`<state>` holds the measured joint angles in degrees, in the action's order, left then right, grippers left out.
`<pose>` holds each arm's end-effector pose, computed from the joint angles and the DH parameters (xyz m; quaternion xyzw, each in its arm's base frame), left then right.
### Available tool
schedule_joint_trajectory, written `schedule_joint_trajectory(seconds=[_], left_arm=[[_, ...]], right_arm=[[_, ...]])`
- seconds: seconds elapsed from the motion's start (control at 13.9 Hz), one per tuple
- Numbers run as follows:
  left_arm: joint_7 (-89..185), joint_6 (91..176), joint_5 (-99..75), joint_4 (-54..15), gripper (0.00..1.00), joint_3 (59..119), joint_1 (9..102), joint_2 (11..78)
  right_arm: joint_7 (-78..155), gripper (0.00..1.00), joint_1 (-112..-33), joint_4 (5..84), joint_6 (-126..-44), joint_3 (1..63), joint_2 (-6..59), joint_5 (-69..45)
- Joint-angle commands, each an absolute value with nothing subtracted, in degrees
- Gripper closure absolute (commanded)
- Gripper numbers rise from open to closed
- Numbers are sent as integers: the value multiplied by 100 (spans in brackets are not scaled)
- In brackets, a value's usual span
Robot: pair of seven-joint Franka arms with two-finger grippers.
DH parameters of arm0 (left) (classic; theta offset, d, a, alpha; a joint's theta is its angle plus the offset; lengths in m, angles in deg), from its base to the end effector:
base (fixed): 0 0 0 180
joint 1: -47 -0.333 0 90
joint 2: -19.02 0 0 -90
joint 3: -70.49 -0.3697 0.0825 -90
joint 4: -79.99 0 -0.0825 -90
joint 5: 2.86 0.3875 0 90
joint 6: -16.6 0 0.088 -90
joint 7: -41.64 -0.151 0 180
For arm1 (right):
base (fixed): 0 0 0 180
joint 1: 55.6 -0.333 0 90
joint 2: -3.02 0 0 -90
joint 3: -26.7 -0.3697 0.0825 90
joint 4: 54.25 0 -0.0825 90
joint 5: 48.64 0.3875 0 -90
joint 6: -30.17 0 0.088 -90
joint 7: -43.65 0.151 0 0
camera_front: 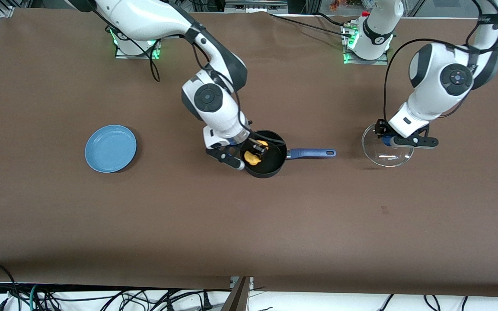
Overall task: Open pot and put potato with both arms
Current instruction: 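Lower the potato into the saucepan while the left gripper sets the lid down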
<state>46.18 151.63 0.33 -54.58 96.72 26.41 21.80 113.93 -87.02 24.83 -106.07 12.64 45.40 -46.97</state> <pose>0.5033 -0.0473 0.3172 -0.9994 0.0296 0.0167 0.0101 0.5977 0.5435 0.3078 -0.9513 0.2614 0.0017 0.1637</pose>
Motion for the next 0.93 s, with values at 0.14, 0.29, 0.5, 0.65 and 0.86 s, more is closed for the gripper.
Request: schedule_joint_trajectory(seconds=[0.14, 0.29, 0.5, 0.65, 0.86], left_arm=[[4393, 15905, 636, -5125, 100, 9668, 2266, 3428], [4410, 15915, 795, -4817, 100, 9668, 2256, 3834], [4445, 15828, 830, -4387, 27, 9668, 2309, 4221], [4428, 15775, 839, -4088, 0, 9686, 2309, 4424], [4437, 15338, 839, -3719, 0, 9747, 2362, 4355]], right_arm=[[11493, 63, -8917, 2247, -10887, 1298, 4960, -4758], [11440, 63, -8926, 2247, -10887, 1307, 5030, -4776], [11317, 63, -8926, 2274, -10869, 1307, 5048, -4969], [11317, 63, -8926, 2309, -10825, 1307, 5040, -4978], [11317, 61, -8926, 2379, -10817, 1307, 5048, -4987]])
